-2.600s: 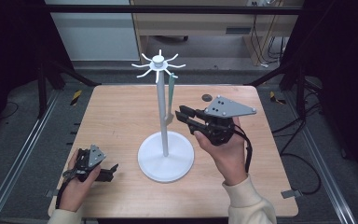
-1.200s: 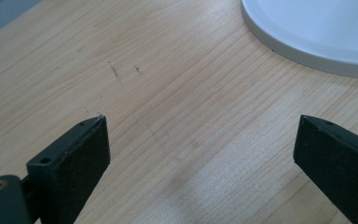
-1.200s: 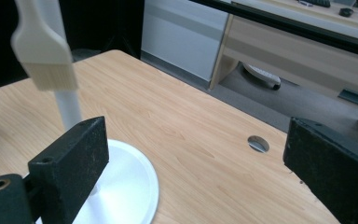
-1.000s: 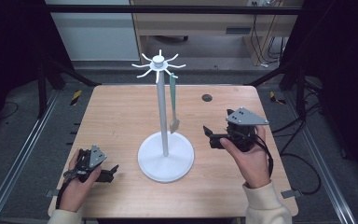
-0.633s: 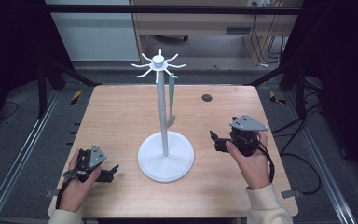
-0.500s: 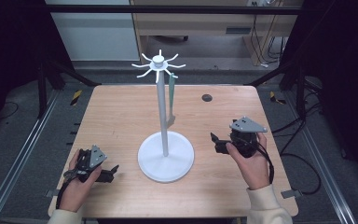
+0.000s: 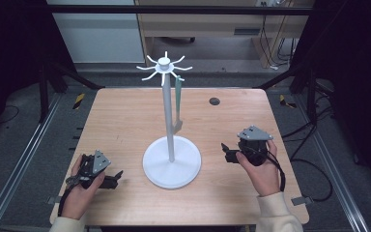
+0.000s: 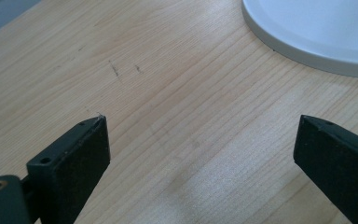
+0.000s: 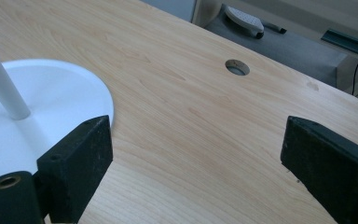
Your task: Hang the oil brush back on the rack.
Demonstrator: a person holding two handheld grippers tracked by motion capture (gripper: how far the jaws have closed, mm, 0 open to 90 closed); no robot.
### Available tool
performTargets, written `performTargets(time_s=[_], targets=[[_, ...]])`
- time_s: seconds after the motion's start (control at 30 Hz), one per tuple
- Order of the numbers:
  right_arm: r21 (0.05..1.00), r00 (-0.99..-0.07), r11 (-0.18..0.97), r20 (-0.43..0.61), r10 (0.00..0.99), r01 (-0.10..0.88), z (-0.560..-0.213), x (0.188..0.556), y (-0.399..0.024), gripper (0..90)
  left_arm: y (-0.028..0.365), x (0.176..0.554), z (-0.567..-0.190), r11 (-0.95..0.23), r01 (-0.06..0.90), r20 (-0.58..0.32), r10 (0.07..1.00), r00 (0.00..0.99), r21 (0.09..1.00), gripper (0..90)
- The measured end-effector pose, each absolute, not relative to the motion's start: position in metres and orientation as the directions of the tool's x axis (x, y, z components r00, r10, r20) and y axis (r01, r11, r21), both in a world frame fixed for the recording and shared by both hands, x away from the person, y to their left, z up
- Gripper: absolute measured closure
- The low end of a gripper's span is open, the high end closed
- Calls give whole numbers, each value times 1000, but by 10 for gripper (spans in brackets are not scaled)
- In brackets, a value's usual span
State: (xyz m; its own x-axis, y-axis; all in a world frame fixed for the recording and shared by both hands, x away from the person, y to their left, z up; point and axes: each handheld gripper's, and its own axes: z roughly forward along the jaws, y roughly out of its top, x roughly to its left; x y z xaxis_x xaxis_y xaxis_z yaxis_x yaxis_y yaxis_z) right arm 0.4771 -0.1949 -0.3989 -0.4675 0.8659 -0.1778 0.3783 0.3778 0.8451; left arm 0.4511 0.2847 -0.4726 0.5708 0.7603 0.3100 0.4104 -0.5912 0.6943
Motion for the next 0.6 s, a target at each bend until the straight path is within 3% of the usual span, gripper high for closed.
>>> performTargets(time_s=[0.6], targets=[[802,-453,369,-140,881,470,-435,489,-212,110,285,451,-473,-591,411,309,760,572,694,31]])
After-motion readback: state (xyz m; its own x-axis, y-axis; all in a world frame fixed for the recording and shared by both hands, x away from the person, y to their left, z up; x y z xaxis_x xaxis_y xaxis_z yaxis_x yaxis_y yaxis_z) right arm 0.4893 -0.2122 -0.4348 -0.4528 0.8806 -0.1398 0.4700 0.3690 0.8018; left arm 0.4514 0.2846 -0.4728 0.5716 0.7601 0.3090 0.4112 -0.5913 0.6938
